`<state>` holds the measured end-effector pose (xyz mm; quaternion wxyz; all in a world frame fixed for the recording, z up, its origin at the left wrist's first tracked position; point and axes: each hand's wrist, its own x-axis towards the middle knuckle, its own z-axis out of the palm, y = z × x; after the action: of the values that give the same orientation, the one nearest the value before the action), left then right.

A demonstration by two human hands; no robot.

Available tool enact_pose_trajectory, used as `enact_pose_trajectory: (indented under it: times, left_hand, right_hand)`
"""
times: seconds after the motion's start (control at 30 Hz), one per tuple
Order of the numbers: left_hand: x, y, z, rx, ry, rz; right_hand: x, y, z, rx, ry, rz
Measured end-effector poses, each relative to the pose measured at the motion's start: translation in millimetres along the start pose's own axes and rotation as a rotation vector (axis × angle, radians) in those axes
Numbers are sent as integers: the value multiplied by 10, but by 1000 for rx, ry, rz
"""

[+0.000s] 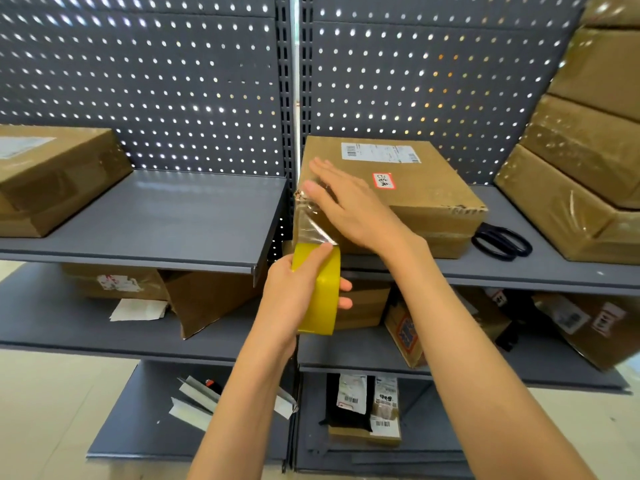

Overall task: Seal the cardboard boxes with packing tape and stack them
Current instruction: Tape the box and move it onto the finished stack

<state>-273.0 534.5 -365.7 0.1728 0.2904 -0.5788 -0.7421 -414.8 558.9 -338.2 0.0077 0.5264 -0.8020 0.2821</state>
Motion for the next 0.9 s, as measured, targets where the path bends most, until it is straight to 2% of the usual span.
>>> enact_pose_trajectory:
  times: [0.13,0.23,0.37,0.43,0.57,0.7,0.77,0.9]
  left_hand:
    - [3,-9,11,-23,13,-5]
    - [1,-17,16,-24,28,-15]
    - [2,-2,33,11,36,-27]
    - [11,3,58,5,38,-23]
    - [9,21,126,-2,46,-21]
    - [8,25,141,3,52,-15]
    - [-1,19,140,8,56,-16]
    - [-11,-6,128,21,55,-15]
  right_hand:
    - [-217,136,-195,25,195,78]
    - [-438,395,-360,26,413,131]
    - [-707,801,-575,38,685,296]
    - [-802,962,-638,23,744,377]
    - [-909,1260,-655,-92,636,568]
    - [-935,1514,-609,-244,391,742]
    - [-923,1589,-580,-290,295,774]
    - [-879,1626,-530,-362,223,812]
